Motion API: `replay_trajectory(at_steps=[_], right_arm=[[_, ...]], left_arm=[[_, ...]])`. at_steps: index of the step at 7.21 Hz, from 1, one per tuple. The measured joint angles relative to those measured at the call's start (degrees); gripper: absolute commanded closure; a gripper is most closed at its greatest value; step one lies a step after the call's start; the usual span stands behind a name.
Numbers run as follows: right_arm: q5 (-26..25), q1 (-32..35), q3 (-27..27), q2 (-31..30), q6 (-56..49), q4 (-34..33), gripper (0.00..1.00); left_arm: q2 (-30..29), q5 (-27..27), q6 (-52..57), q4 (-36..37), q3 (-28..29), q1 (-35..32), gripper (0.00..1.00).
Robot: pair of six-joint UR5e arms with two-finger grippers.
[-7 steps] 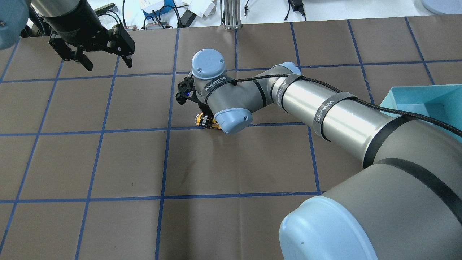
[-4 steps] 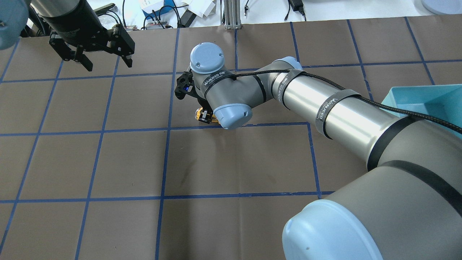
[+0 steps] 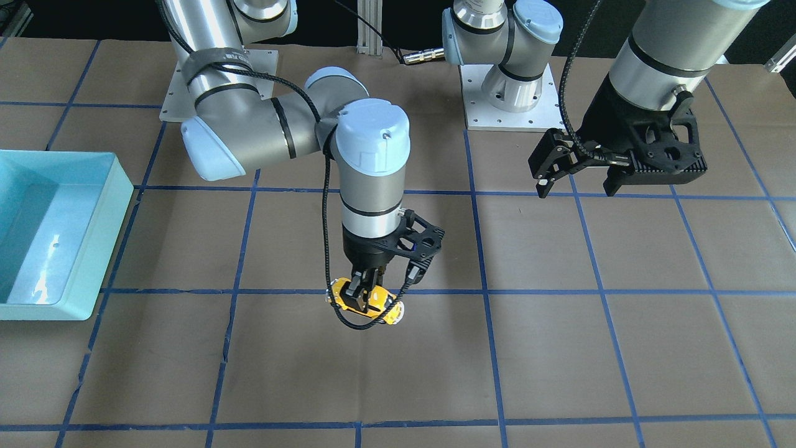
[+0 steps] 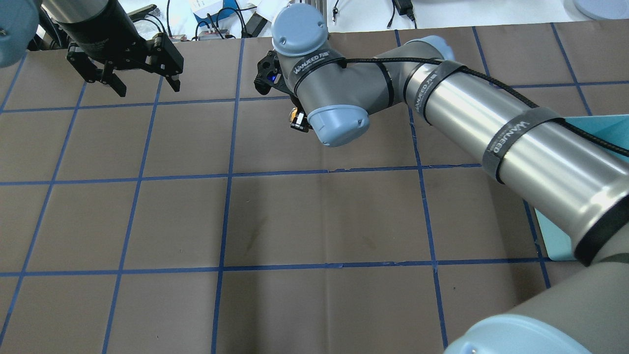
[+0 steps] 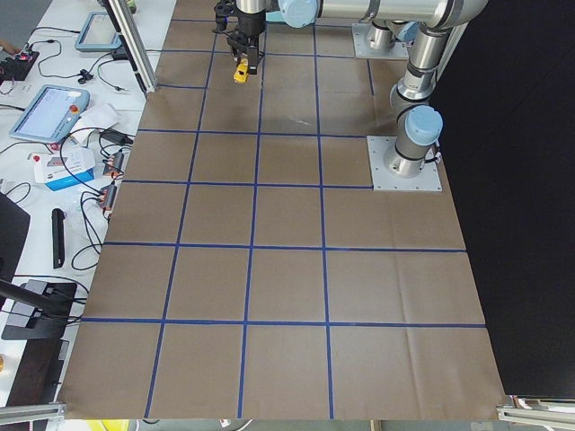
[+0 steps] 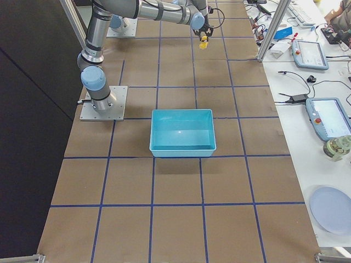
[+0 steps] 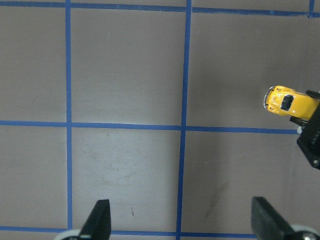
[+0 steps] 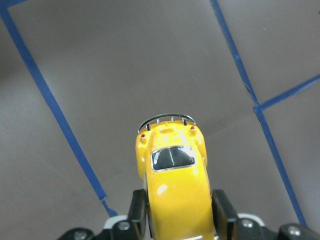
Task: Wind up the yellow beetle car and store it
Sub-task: 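Lift the car with the right gripper and carry it into the blue box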
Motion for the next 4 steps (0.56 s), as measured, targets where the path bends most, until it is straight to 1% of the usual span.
replay_trajectory(at_steps=[2, 4], right_arm=[[-0.5, -6.4, 0.5, -5.0, 0.1, 4.8, 0.72], [-0.7, -13.5, 0.7, -8.2, 1.9, 10.2, 0.73]], left_arm=[[0.0, 0.0, 0.0, 0.0, 0.0, 0.0, 0.00], [0.0, 0.0, 0.1, 0.0, 0.0, 0.0, 0.00]])
